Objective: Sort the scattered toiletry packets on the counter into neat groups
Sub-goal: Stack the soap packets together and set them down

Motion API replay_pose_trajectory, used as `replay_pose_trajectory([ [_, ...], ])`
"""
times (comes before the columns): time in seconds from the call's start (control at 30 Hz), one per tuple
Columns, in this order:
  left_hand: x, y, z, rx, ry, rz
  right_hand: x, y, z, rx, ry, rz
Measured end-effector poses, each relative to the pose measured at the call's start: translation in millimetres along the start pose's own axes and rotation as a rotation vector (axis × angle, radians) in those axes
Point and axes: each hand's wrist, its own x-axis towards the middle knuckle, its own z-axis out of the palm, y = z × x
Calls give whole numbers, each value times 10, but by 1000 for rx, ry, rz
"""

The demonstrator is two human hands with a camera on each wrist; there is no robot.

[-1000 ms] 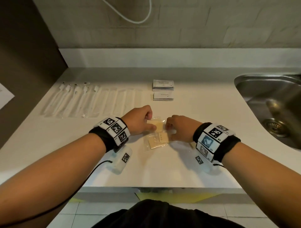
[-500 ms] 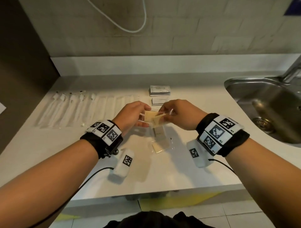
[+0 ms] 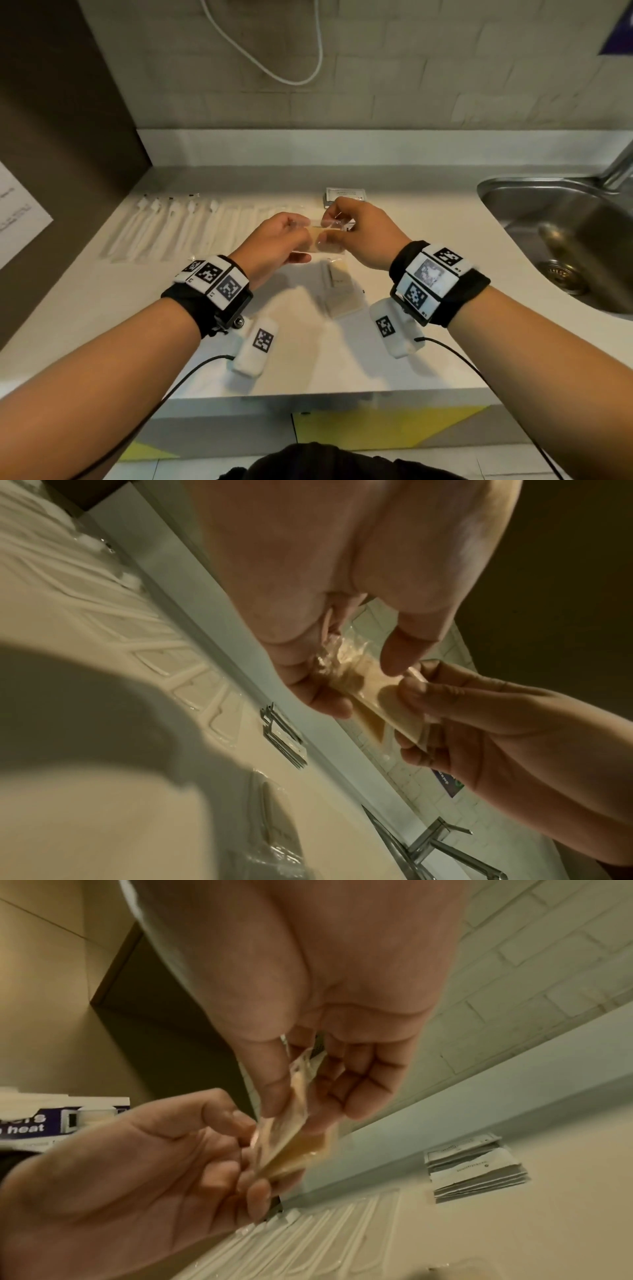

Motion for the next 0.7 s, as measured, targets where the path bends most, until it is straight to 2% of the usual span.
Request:
replay_pose_trajectory([
  [0.17, -63, 65, 106, -4, 27, 10, -25, -4, -25, -65, 88, 1],
  [0.33, -146, 21, 145, 21, 99, 13, -106, 179, -48, -95, 95, 111],
  [0.4, -167, -7, 140, 28, 115, 25, -168, 294, -41, -165, -13, 106],
  [0.5, -186, -13, 116, 55, 123, 10, -294, 401, 37, -395, -314, 13],
  [0.57, -187, -10, 91, 84, 113, 11, -354, 453, 124, -525, -464, -55],
  [0.63, -179, -11, 66, 105, 112, 8, -380, 515, 194, -557, -517, -78],
  [0.7, -167, -26, 39, 106, 127, -8, -385, 567, 220, -546, -505, -66],
])
